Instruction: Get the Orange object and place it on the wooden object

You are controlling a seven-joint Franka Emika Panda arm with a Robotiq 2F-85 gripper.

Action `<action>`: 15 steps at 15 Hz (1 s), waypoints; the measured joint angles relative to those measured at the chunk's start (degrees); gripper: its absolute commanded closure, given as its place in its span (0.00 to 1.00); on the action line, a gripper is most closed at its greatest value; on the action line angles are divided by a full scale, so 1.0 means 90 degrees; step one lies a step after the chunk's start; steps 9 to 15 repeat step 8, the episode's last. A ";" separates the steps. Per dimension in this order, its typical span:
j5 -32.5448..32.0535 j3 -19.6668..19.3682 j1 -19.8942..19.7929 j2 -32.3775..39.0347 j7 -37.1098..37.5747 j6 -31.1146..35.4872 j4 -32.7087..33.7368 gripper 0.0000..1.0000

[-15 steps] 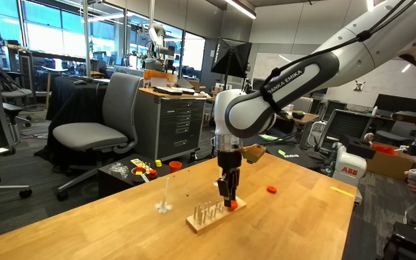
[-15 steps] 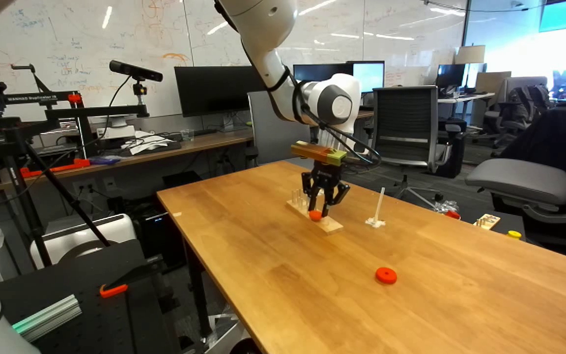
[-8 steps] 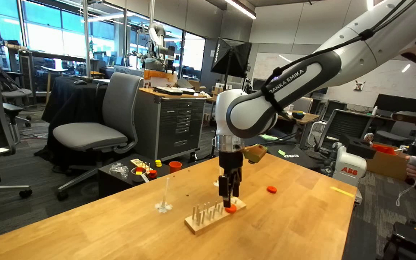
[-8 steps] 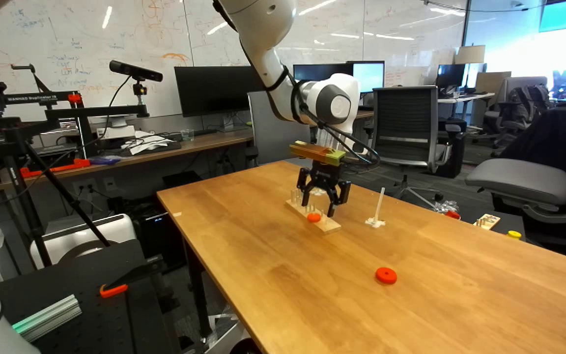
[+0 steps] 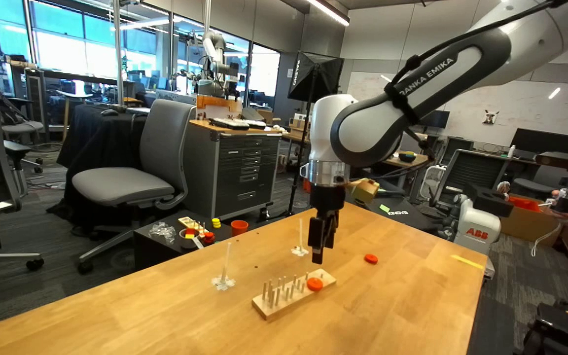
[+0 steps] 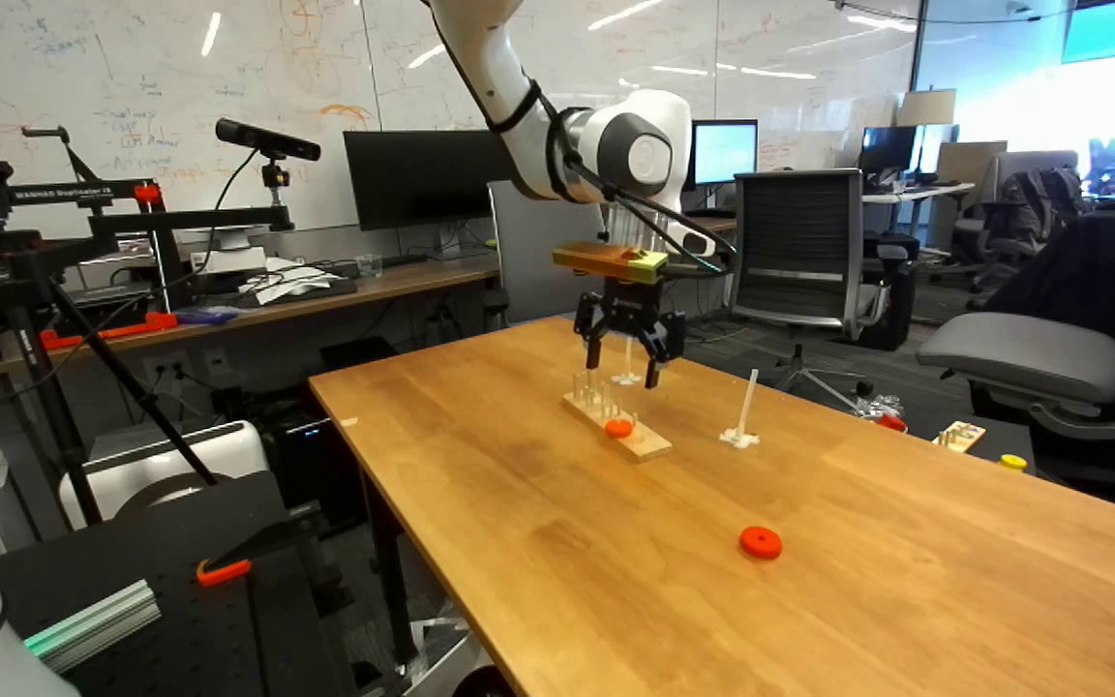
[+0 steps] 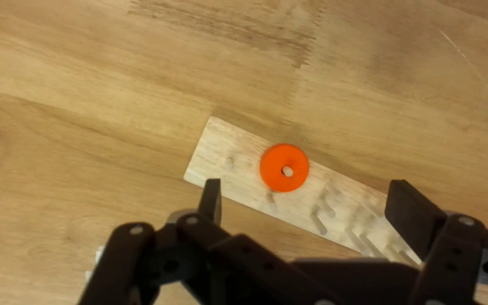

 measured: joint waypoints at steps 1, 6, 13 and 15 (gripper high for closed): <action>0.0000 0.0000 0.0000 -0.0182 -0.0007 0.0084 -0.0173 0.00; 0.0031 0.0017 -0.0004 -0.1156 -0.0019 0.0297 -0.1028 0.00; 0.0066 0.0023 -0.0006 -0.1439 -0.0019 0.0286 -0.1274 0.00; 0.0066 0.0023 -0.0006 -0.1439 -0.0019 0.0286 -0.1274 0.00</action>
